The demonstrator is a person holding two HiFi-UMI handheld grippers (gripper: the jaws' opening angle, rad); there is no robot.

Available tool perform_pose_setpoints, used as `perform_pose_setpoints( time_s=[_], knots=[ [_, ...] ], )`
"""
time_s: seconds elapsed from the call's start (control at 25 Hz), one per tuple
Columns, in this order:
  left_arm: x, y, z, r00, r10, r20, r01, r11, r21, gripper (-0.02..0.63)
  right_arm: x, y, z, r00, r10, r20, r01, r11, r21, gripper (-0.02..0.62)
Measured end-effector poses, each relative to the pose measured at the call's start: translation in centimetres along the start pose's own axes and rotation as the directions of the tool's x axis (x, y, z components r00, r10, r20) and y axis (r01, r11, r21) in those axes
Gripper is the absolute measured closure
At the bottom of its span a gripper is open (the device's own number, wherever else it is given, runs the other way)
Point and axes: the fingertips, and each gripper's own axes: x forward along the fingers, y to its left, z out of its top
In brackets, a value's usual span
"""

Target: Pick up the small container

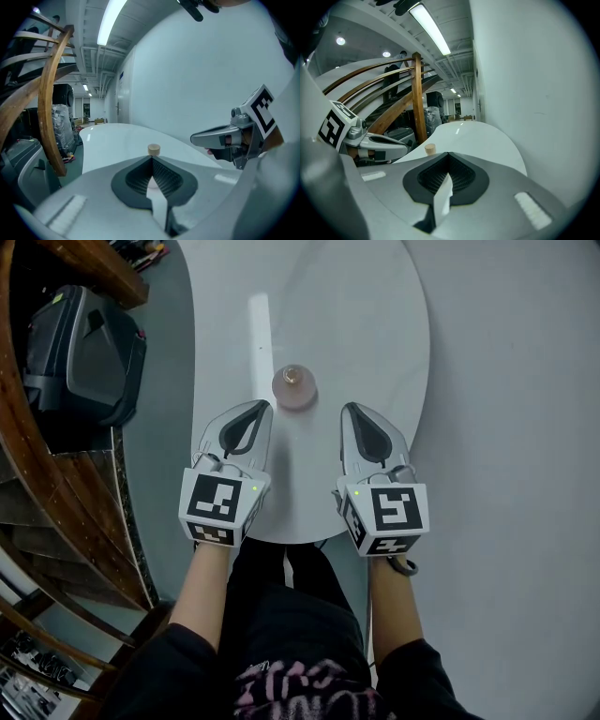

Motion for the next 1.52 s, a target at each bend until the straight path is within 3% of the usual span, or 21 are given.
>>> perform_pose_setpoints(
  time_s=[0.4, 0.8, 1.08, 1.52],
  knots=[
    [1.0, 0.3, -0.1, 0.999, -0.036, -0.001, 0.036, 0.999, 0.002, 0.604, 0.9, -0.2, -0.7, 1.0, -0.009, -0.016, 0.01, 1.0, 0.01, 0.583],
    [2.5, 0.1, -0.6, 0.997, -0.07, -0.015, 0.071, 0.996, 0.055, 0.489, 1.4, -1.0, -1.2, 0.999, -0.022, -0.027, 0.023, 1.0, 0.018, 0.583],
    [4.2, -0.1, -0.8, 0.996, -0.086, -0.026, 0.086, 0.995, 0.04, 0.423, 1.9, -2.0, -1.5, 0.999, -0.032, -0.039, 0.033, 0.999, 0.026, 0.583],
    [6.6, -0.3, -0.9, 0.995, -0.096, -0.036, 0.097, 0.995, 0.032, 0.403, 2.8, -3.4, -2.6, 0.997, -0.037, -0.063, 0.04, 0.998, 0.046, 0.583]
  ],
)
